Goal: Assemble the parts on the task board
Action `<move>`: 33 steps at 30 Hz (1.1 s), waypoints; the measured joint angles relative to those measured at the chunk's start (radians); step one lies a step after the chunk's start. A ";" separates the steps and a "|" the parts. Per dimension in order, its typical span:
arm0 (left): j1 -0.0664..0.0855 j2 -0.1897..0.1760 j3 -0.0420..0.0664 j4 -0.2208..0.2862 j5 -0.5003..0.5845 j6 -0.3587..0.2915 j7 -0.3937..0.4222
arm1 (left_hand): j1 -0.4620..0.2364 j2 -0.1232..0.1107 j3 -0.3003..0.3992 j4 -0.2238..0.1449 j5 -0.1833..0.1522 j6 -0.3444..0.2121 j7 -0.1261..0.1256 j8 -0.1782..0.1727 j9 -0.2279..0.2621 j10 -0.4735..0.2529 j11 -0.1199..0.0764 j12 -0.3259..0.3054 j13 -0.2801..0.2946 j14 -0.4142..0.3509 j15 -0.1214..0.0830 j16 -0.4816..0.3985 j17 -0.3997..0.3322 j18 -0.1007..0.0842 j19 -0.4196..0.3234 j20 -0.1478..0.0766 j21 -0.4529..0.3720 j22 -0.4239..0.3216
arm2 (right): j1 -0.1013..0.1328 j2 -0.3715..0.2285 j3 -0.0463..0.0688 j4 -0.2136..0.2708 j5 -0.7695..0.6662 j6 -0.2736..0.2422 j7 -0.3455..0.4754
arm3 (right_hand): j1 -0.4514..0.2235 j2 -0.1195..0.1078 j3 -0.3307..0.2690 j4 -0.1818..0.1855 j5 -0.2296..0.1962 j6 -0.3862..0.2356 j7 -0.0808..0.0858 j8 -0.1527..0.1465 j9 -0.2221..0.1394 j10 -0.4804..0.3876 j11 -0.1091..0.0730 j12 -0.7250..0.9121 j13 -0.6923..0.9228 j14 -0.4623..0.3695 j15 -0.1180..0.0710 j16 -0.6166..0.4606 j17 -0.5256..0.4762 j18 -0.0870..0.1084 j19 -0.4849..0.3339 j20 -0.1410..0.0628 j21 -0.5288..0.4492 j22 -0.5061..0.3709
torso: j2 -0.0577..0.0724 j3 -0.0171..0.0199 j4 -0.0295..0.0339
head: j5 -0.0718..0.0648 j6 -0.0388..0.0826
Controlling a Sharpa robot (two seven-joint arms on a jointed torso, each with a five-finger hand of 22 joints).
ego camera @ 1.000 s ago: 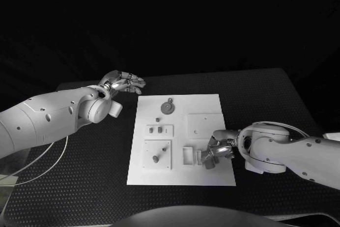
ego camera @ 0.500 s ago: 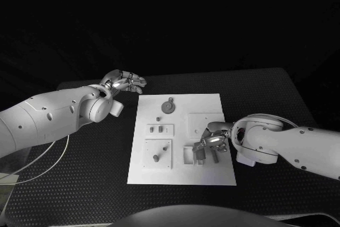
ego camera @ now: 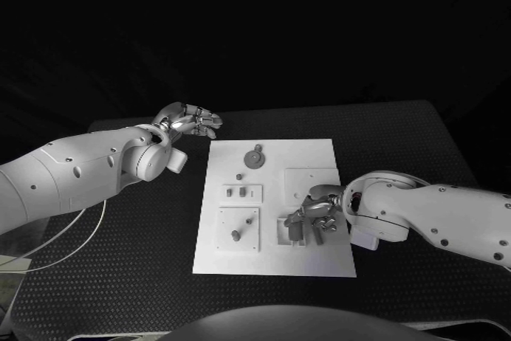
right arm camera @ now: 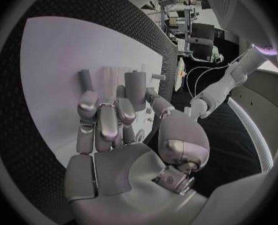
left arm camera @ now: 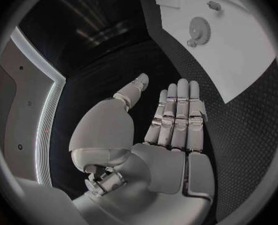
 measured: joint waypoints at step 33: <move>0.000 0.002 0.000 0.001 0.000 0.001 -0.003 | 0.000 0.000 0.000 0.005 0.000 0.000 0.000 0.000 0.000 0.000 0.000 0.000 -0.001 0.000 0.000 0.000 0.003 0.000 0.000 0.000 0.000 -0.002 | 0.001 0.033 -0.012 -0.031 0.043 0.018 -0.002 | -0.024 -0.014 0.012 0.012 0.001 0.000 0.000 -0.003 -0.001 -0.001 -0.004 0.000 0.000 -0.005 -0.002 0.000 -0.009 0.000 -0.002 0.002 0.000 0.000 | 0.000 0.0021 -0.0008 | 0.022 -0.012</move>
